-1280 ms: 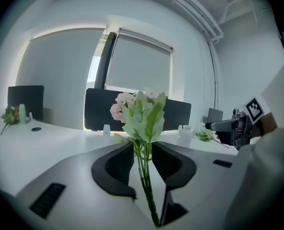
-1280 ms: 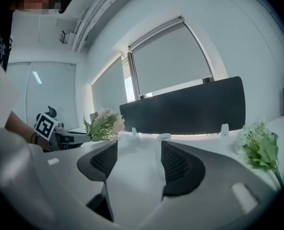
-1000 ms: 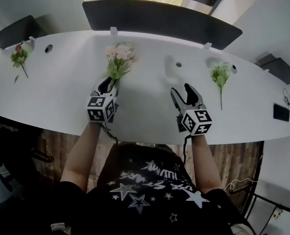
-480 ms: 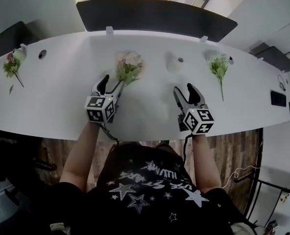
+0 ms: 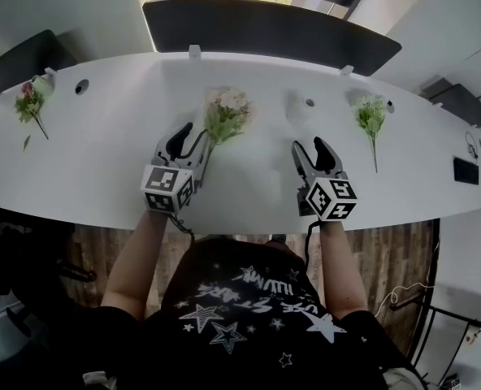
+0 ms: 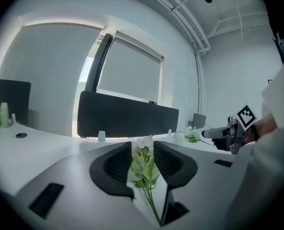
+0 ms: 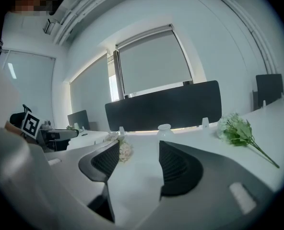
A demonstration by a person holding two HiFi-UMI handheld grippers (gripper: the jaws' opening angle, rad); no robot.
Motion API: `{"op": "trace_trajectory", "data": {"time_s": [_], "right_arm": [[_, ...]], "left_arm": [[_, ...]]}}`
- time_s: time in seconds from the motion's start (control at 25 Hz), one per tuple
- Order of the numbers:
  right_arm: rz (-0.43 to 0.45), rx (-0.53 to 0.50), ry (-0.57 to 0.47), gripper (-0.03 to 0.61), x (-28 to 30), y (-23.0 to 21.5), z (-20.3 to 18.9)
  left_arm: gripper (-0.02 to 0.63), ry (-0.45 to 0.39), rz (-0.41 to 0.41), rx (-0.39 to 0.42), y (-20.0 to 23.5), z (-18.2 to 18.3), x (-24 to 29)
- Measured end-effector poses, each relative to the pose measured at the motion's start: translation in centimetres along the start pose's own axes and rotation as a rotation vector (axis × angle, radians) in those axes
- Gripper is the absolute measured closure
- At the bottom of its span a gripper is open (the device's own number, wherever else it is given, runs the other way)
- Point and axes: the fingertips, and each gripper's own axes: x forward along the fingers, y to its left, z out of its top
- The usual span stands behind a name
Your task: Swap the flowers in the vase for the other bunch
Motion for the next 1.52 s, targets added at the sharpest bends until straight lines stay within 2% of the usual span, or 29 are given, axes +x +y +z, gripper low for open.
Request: {"op": "trace_trajectory", "data": {"time_s": [0.12,0.16,0.28,0.6,0.8,1.16,1.28,1.52], "right_arm": [[-0.036,0.003,-0.018,0.366,-0.2,-0.4,0.4],[-0.046,0.007,-0.025,0.396,-0.3,-0.5,0.6],[-0.084,0.025,-0.037,0.576,-0.9,-1.3,0.9],[-0.077,-0.006,-0.017,0.575,-1.7,-1.4,1.3],[-0.105,-0.002,-0.007,0.576,-3.3,-3.6,0.8],[-0.219,0.038,0.01,0.575,-7.7,-14.2,0.7],[-0.25,0.044,0.067,0.575,-8.6,-18.7,1.0],[-0.267,0.101,0.253,0.568,-9.1,-27.7,0.1]], "left_arm": [[0.579,-0.043,0.018,0.016,-0.2,1.3,-0.7],[0.592,-0.056,0.014,0.018,-0.4,1.8,-0.9],[0.606,-0.07,-0.034,0.022,-1.7,2.6,-0.7],[0.607,-0.024,-0.122,0.096,-3.8,2.1,1.2],[0.607,-0.068,-0.145,0.067,-6.2,2.3,3.0],[0.606,-0.018,-0.158,0.091,-13.4,2.0,7.3],[0.606,-0.008,-0.143,0.086,-15.7,1.8,8.4],[0.604,0.003,-0.046,0.109,-18.2,1.8,10.5]]}}
